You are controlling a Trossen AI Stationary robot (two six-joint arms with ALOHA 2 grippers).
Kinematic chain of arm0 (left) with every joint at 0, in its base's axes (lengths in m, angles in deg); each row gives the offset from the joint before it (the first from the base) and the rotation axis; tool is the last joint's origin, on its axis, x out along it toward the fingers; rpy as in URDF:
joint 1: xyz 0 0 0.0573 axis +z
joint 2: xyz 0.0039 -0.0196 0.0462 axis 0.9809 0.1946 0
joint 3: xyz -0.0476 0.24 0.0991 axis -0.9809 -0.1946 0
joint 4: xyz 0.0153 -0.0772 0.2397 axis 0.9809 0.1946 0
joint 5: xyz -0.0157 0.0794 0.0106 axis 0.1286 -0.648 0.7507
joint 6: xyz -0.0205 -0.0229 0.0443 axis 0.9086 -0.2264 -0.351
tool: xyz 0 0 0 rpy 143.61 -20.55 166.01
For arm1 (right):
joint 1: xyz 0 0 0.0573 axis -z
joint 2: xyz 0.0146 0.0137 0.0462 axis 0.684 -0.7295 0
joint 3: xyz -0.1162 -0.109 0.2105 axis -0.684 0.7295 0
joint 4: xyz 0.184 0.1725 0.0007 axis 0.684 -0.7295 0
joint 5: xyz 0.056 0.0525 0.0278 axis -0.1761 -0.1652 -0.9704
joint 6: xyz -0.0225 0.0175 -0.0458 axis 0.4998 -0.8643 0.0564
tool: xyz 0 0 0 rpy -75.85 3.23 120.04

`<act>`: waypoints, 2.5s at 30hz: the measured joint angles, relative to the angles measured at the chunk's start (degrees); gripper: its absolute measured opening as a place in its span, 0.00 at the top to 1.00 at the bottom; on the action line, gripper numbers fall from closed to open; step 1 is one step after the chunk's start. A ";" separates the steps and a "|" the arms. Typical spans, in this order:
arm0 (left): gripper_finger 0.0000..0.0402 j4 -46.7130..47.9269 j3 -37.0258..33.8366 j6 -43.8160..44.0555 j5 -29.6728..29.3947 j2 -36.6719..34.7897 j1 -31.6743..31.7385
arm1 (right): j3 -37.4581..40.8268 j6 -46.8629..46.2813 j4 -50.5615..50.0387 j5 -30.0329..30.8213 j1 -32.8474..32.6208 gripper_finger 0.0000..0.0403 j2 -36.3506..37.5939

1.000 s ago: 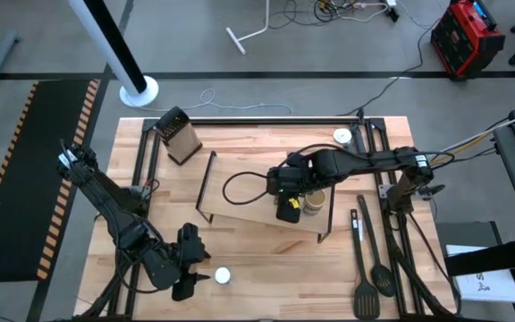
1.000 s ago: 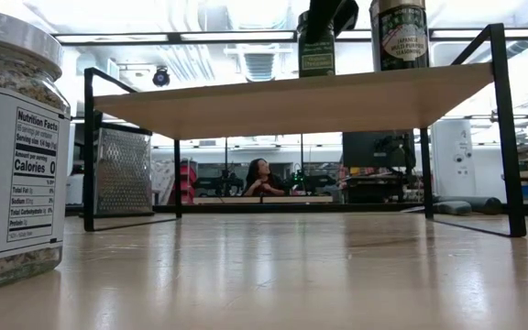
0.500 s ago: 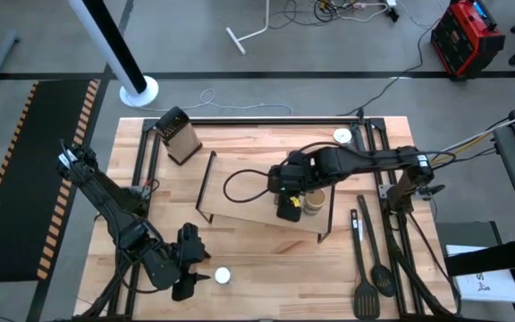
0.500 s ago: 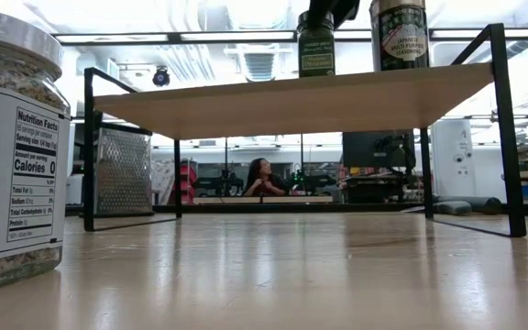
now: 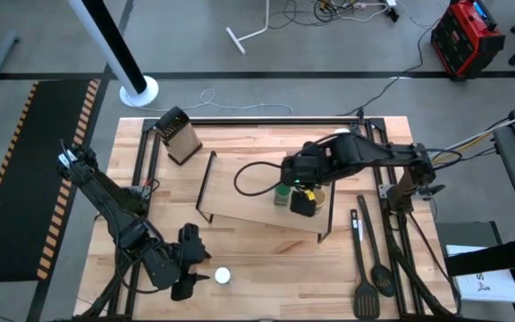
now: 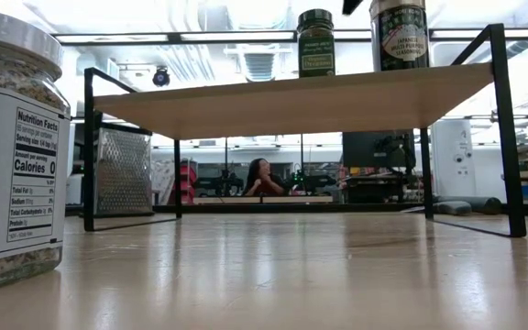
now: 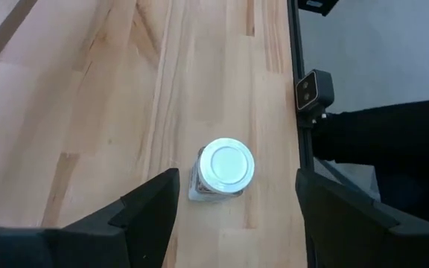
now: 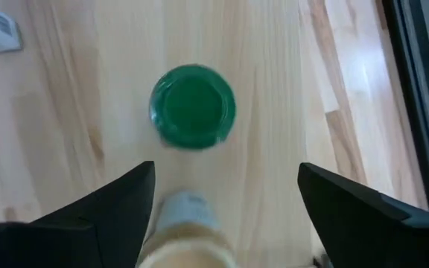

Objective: Shelf spices
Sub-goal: Put the white seasoning bottle on the shelf

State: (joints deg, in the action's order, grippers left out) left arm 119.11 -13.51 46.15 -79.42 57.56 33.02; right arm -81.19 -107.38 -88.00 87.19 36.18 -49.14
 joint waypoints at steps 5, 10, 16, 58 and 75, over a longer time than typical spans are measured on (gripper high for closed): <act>0.36 -0.07 0.02 -1.21 0.22 0.62 0.00 | -1.25 -4.54 -1.59 0.01 -2.53 0.25 2.43; 0.36 -2.36 0.02 -1.29 2.99 2.56 0.00 | -1.21 -8.71 -1.65 4.27 -8.05 0.28 5.45; 0.36 -4.07 0.02 -2.05 6.14 4.38 0.64 | -0.98 -14.64 -1.60 9.26 -15.79 0.31 6.29; 0.24 -0.83 4.28 -6.36 10.05 15.44 6.07 | 41.05 -22.00 57.37 59.30 -45.25 0.32 6.25; 0.18 9.46 14.88 -11.43 13.11 28.68 8.19 | 41.97 -24.07 57.83 59.41 -45.25 0.38 6.25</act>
State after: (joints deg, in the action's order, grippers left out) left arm 128.57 1.37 34.72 -66.31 86.23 41.21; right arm -39.21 -131.45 -30.17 146.60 -9.07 -42.89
